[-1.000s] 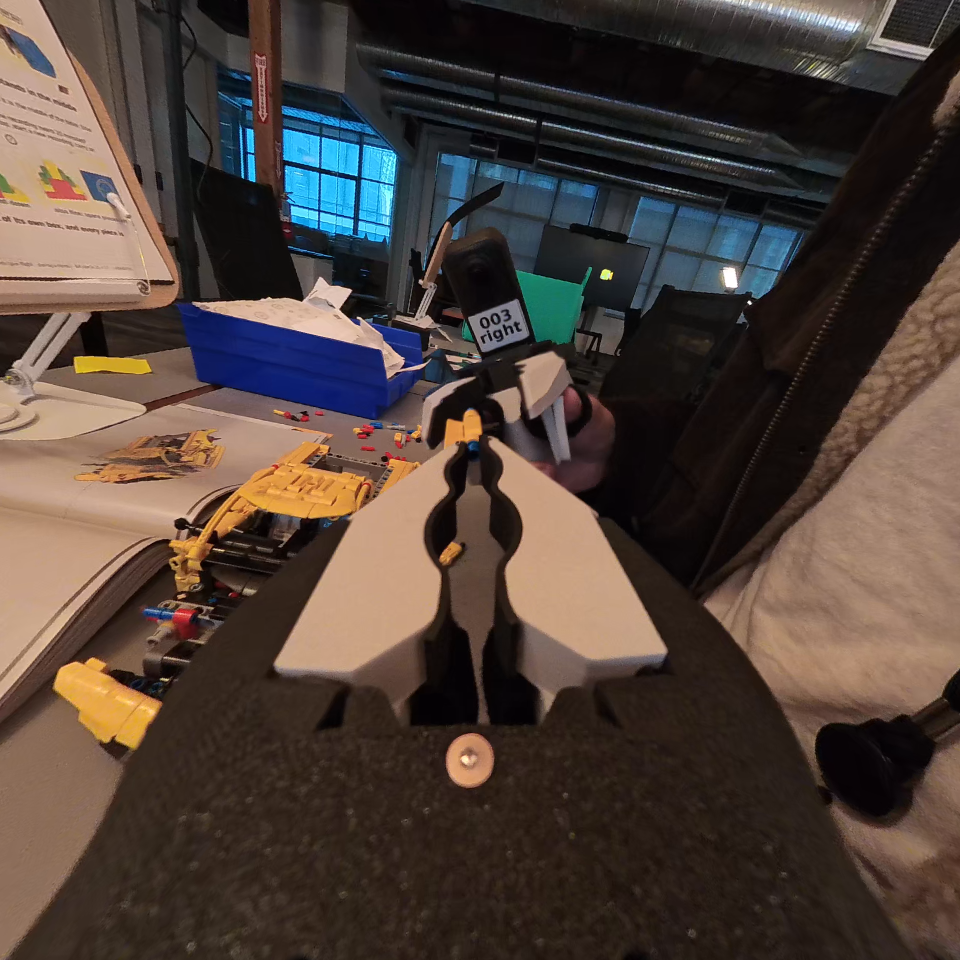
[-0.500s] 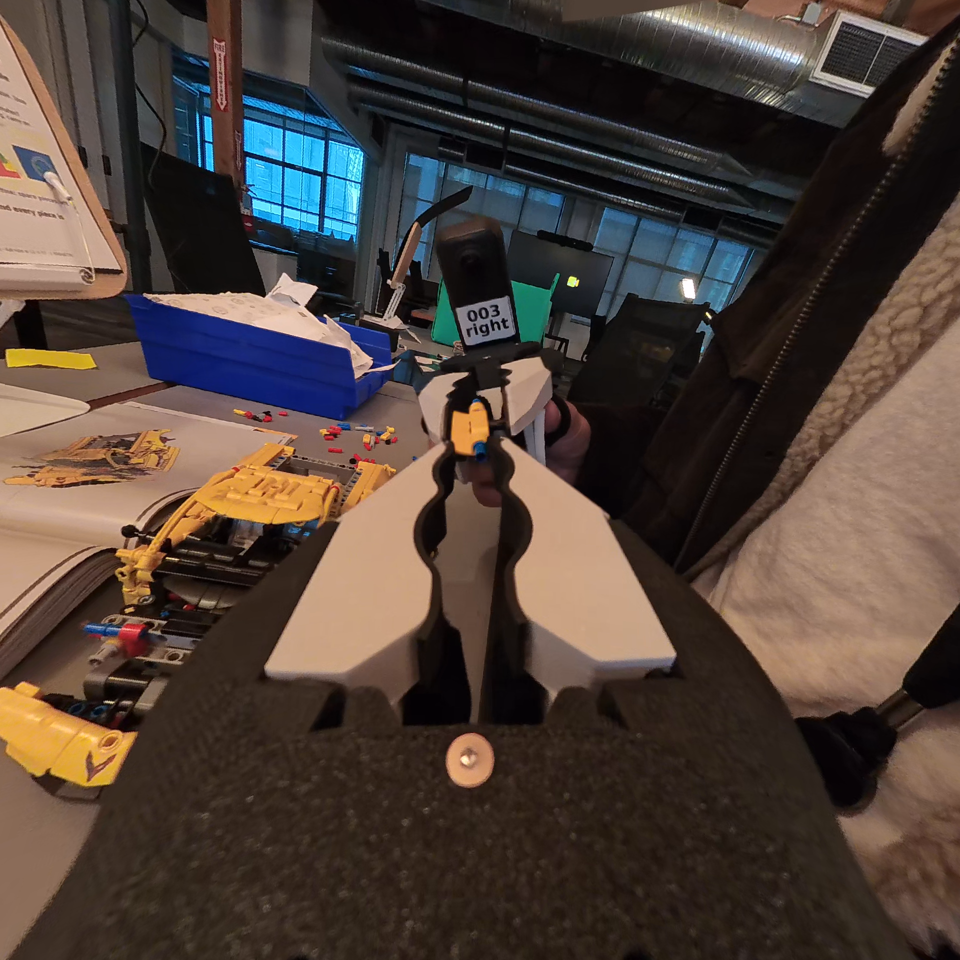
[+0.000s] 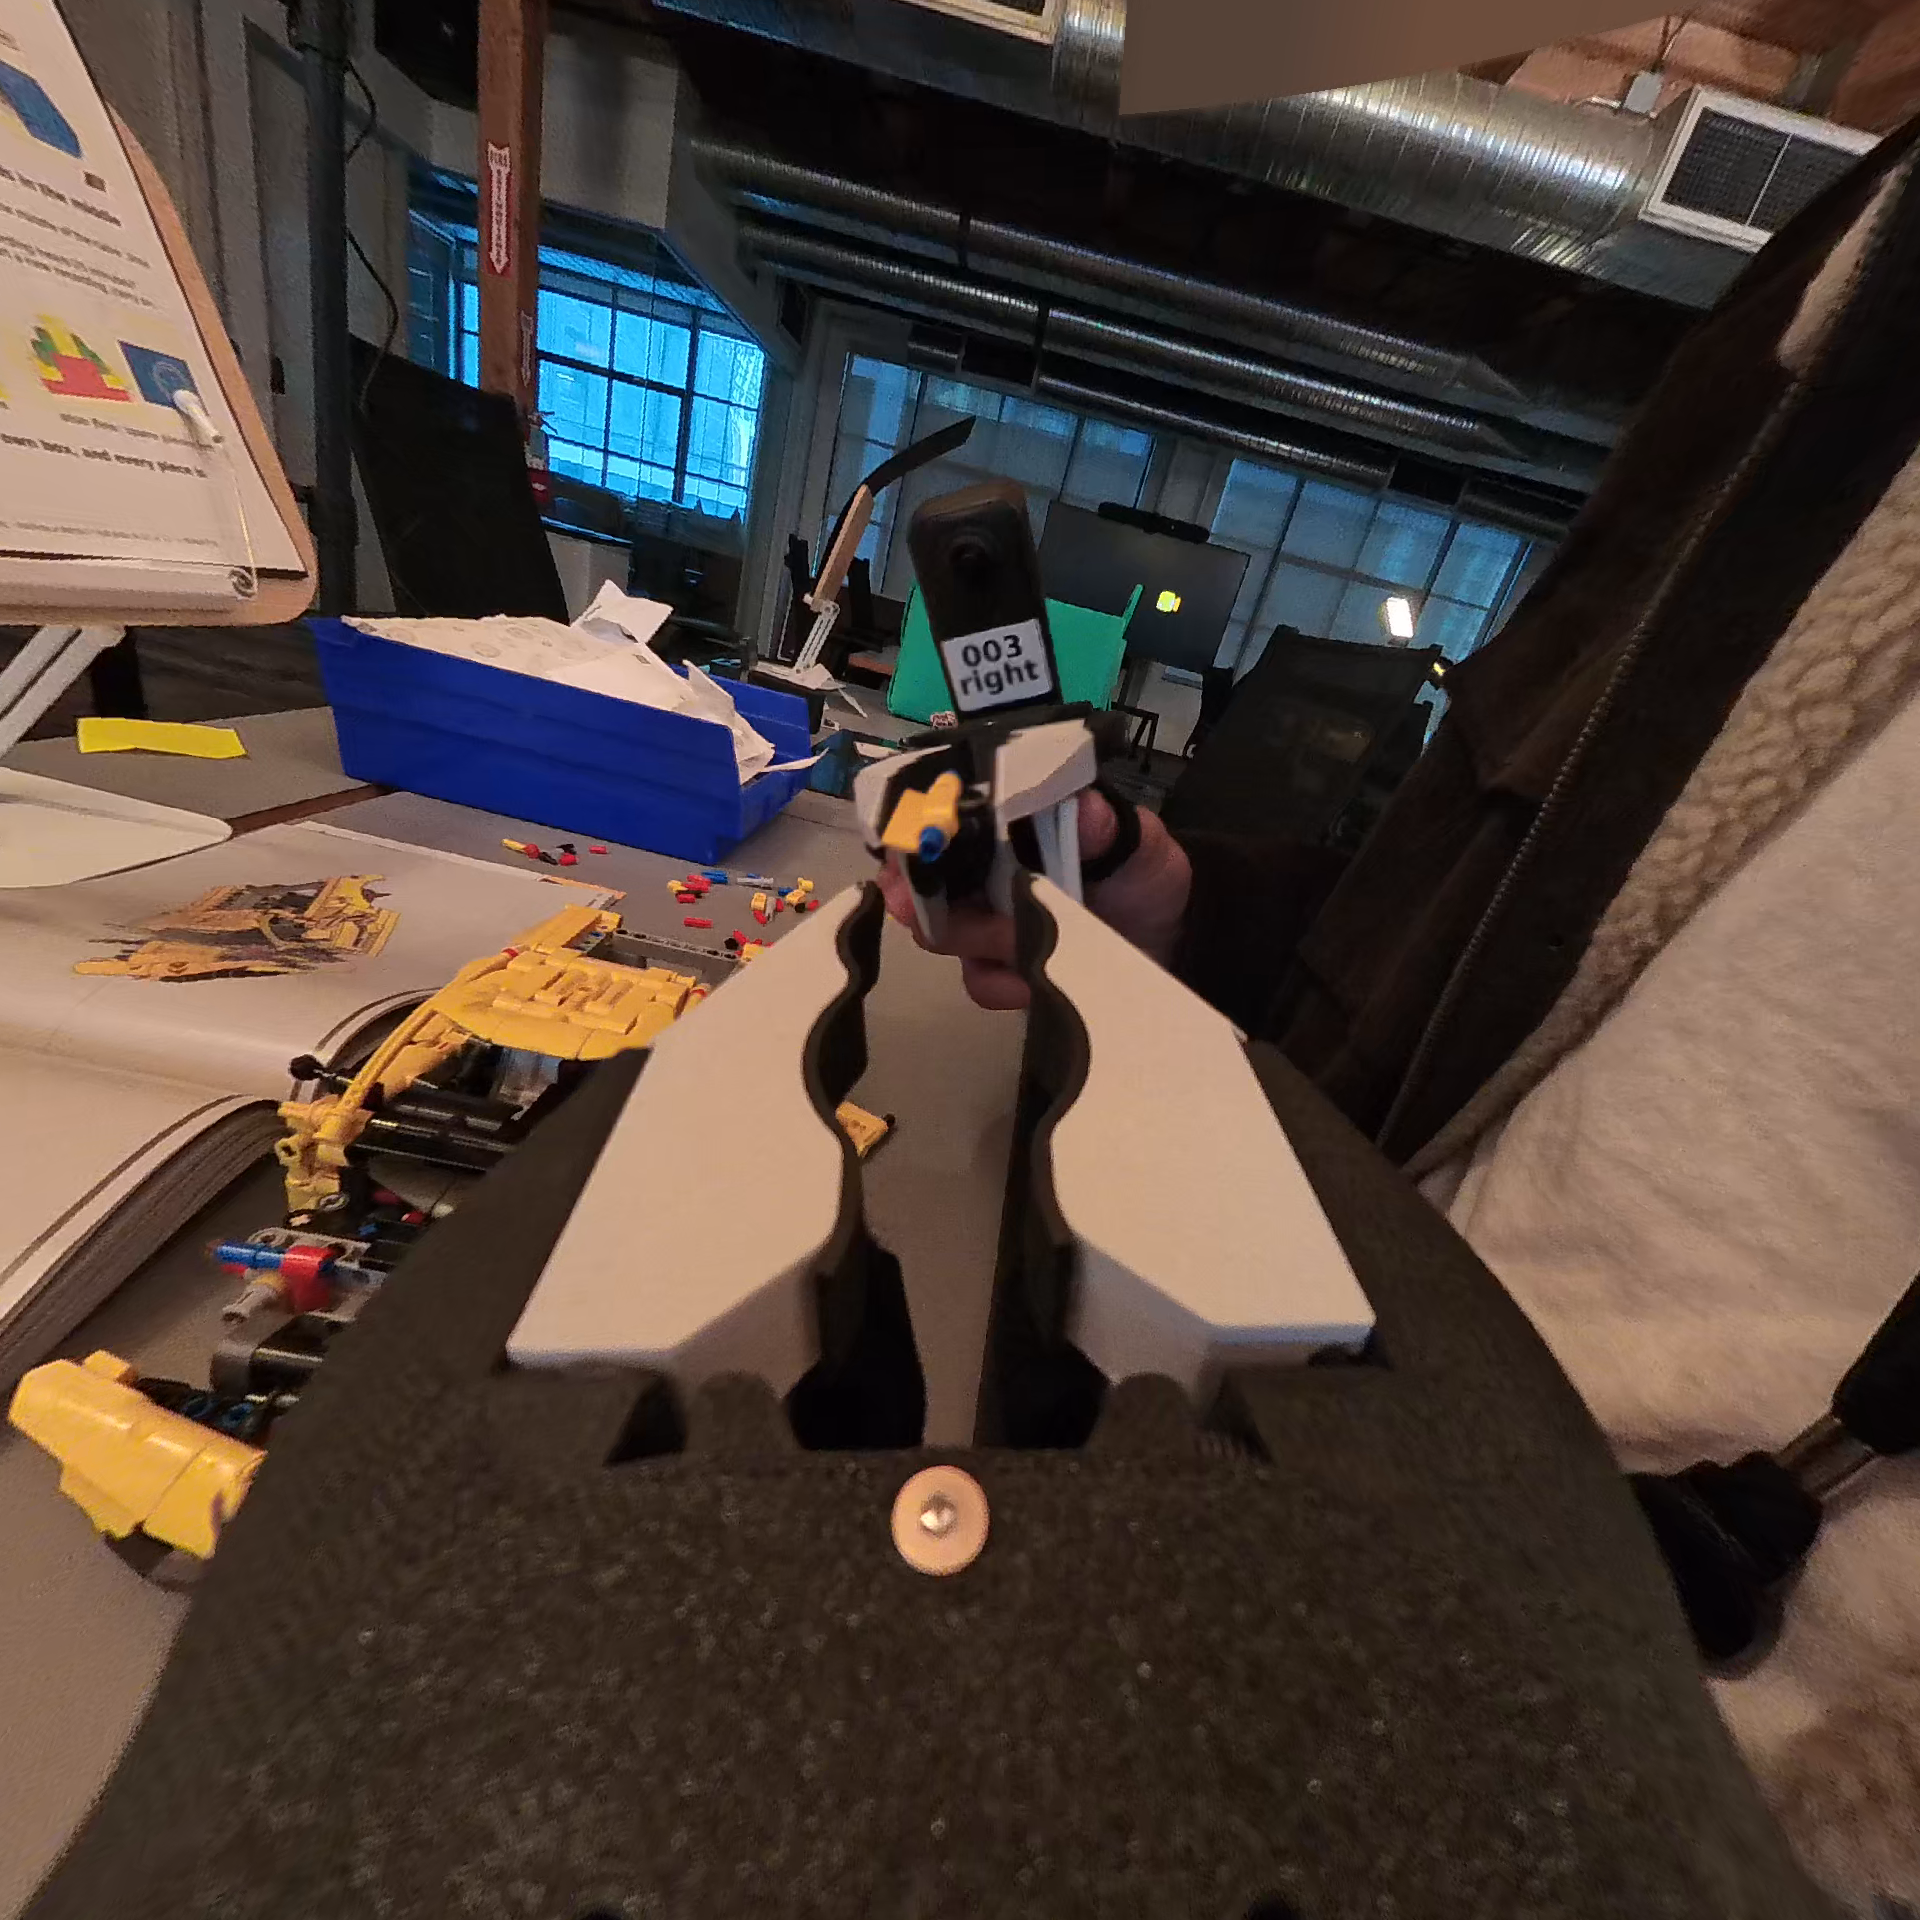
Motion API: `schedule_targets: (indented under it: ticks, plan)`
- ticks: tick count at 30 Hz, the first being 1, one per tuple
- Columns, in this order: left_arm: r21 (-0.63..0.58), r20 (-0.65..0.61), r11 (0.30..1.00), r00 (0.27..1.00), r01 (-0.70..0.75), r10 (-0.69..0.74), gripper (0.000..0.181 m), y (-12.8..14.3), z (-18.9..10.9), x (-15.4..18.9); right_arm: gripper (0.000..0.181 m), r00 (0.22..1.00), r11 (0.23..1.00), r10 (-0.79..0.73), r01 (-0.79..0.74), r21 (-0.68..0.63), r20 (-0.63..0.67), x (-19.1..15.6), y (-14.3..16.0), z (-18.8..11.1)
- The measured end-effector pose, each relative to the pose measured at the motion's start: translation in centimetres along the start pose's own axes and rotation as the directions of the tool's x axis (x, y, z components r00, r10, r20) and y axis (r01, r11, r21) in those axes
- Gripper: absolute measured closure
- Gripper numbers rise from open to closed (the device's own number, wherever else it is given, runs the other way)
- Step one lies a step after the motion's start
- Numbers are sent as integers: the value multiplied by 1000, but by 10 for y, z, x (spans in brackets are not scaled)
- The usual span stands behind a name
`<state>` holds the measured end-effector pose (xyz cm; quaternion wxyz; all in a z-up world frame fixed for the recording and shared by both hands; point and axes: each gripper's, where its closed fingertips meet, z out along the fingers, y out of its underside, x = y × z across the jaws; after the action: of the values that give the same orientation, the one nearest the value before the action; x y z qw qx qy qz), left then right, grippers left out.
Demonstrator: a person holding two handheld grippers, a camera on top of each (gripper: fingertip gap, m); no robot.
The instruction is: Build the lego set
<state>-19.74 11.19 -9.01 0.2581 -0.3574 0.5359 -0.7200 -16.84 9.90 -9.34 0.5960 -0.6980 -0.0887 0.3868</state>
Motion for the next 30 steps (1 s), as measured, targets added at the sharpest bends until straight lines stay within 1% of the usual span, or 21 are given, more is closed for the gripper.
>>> schedule_targets:
  ticks: [3,4,5,7,9,10,11,13,14,15,16,17,18,19,20,22,24,27,30]
  plan:
    - [-38,11,999,999,-38,39,156,7,4,1,157,992,995,67,-74,62,103,-11,-5,7]
    - [-43,16,998,999,-44,45,156,8,5,1,157,989,993,83,-92,69,126,-13,-5,10]
    - [-39,12,998,999,-42,43,157,7,5,2,157,990,994,80,-87,63,117,-12,-2,14]
    - [-22,1,1000,1000,-13,13,157,5,4,2,157,998,1000,8,-9,28,55,-6,6,20]
    - [-6,8,999,999,34,-34,156,3,2,-3,157,985,988,-154,154,-3,-78,4,6,23]
    - [-3,29,997,997,73,-73,157,5,1,-10,157,952,964,-265,259,-58,-151,8,7,24]
    - [1,41,993,992,119,-119,156,6,1,-16,157,898,924,-381,361,-126,-220,13,8,24]
    - [31,58,977,975,213,-214,151,6,1,-25,157,758,822,-568,503,-267,-320,22,9,24]
    - [47,70,967,965,250,-253,146,6,1,-29,158,682,768,-639,540,-345,-355,28,11,23]
    - [51,104,956,950,289,-293,145,8,2,-35,158,619,718,-694,557,-418,-368,34,14,22]
    - [49,153,945,933,323,-327,145,13,3,-42,158,567,674,-736,560,-481,-370,39,17,22]
    - [50,177,939,922,341,-345,143,16,4,-44,158,531,640,-765,560,-527,-364,42,20,22]
    - [25,224,935,909,355,-351,142,22,6,-48,158,508,616,-783,559,-555,-358,44,22,23]
    - [-32,279,932,899,361,-338,140,31,7,-51,159,495,600,-795,552,-579,-352,45,24,23]
    - [-79,315,934,897,350,-309,130,36,8,-52,159,482,589,-802,545,-597,-352,47,24,23]
    - [-129,421,934,871,333,-253,121,38,5,-59,159,447,556,-825,535,-636,-345,50,25,21]
    - [-166,489,932,847,323,-207,117,38,4,-61,159,412,525,-846,531,-665,-339,52,25,21]
    - [-204,515,922,837,330,-186,98,38,11,-53,159,363,480,-873,526,-702,-325,53,25,22]
    - [-201,509,918,837,341,-199,97,40,19,-47,159,333,455,-888,529,-717,-317,52,25,25]
